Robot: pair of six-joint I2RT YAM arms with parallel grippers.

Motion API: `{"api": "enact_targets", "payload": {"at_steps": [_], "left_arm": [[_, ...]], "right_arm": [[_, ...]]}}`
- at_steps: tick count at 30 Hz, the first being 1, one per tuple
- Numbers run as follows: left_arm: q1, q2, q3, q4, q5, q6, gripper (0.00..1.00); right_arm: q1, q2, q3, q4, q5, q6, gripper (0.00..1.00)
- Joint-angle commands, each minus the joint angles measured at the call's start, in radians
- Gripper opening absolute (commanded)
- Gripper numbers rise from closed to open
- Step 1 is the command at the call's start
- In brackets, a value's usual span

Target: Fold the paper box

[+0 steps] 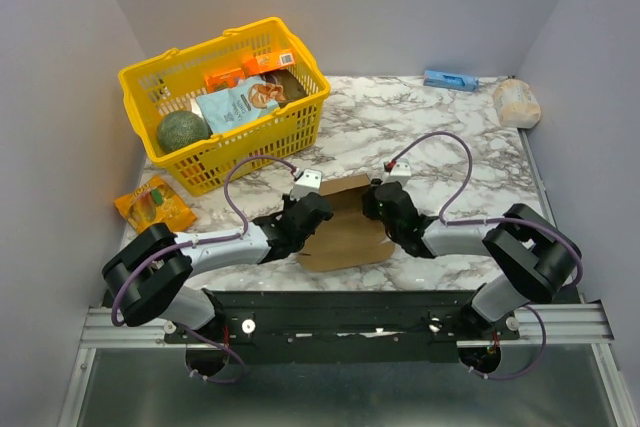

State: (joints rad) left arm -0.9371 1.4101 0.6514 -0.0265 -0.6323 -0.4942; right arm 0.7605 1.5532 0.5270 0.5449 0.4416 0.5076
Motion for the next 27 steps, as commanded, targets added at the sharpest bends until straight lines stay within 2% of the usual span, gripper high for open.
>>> {"api": "enact_targets", "payload": {"at_steps": [1,4,9,14,18,27], "left_arm": [[-0.006,0.013,0.011,-0.023,0.060,-0.003,0.19],[-0.006,0.023,0.014,-0.020,0.062,-0.003,0.19],[-0.006,0.024,0.011,-0.012,0.063,-0.009,0.19],[-0.008,0.027,0.016,-0.009,0.066,-0.012,0.19],[-0.006,0.027,0.011,-0.009,0.060,-0.017,0.19],[0.003,0.015,0.025,-0.024,0.042,-0.015,0.15]], "right_arm": [[-0.001,0.024,0.044,-0.117,0.207,0.081,0.36],[-0.001,0.024,0.054,-0.152,0.244,0.134,0.36],[-0.001,0.045,0.128,-0.325,0.328,0.238,0.30],[-0.001,0.053,0.125,-0.342,0.330,0.299,0.24],[-0.001,0.047,0.125,-0.385,0.374,0.342,0.13],[-0.001,0.058,0.136,-0.494,0.447,0.391,0.09]]}}
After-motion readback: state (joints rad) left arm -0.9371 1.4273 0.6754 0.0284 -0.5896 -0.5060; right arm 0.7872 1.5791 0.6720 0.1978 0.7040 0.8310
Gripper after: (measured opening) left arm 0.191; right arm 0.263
